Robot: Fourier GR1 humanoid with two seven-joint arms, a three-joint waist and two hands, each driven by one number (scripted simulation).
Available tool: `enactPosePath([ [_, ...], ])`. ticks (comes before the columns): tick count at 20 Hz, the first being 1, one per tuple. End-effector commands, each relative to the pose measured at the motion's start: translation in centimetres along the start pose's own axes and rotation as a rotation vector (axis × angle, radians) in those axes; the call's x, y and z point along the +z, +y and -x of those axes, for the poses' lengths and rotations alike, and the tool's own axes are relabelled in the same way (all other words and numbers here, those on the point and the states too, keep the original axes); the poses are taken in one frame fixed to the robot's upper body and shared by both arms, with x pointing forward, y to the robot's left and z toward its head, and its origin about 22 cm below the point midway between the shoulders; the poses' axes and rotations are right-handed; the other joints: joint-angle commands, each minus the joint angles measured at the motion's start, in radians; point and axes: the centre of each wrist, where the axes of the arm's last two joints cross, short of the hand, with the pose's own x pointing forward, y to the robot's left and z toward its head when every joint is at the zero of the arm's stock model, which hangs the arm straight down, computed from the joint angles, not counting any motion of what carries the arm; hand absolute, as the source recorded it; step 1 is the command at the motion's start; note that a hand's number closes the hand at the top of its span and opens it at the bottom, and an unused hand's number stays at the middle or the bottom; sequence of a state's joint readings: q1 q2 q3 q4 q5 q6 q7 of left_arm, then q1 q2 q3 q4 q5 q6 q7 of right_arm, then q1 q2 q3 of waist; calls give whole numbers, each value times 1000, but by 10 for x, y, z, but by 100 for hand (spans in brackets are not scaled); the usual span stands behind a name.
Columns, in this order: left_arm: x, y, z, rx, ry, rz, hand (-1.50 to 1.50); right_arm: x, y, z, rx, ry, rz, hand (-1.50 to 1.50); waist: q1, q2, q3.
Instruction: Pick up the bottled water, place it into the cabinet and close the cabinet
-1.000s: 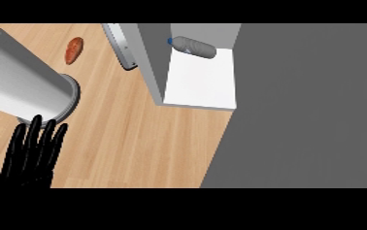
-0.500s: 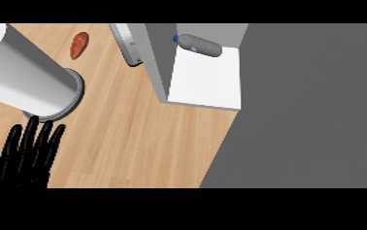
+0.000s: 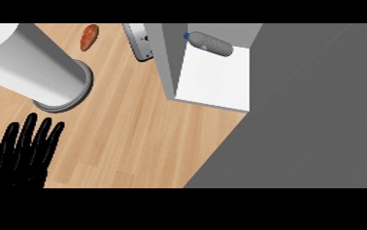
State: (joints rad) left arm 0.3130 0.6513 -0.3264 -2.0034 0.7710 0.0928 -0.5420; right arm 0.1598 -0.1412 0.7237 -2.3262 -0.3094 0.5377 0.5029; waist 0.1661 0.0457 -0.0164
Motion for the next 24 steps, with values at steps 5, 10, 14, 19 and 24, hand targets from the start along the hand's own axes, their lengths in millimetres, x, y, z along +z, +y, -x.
enactPosePath([
  [5,2,8,-4,-19,-2,-27,-150,-7,-24,14,-177,-81,362,150,-51,-6,7],
  [10,9,8,-2,-13,4,-35,-150,3,-30,22,-225,-89,500,150,-60,-4,7],
  [14,12,12,0,-12,17,-43,-150,4,-42,24,-221,-101,564,150,-56,-2,6],
  [19,13,4,0,24,13,-9,-150,-1,-75,32,-251,-99,688,150,-19,-2,8],
  [24,11,8,2,12,18,0,-150,-35,-126,30,-254,-75,800,150,-9,-5,11],
])
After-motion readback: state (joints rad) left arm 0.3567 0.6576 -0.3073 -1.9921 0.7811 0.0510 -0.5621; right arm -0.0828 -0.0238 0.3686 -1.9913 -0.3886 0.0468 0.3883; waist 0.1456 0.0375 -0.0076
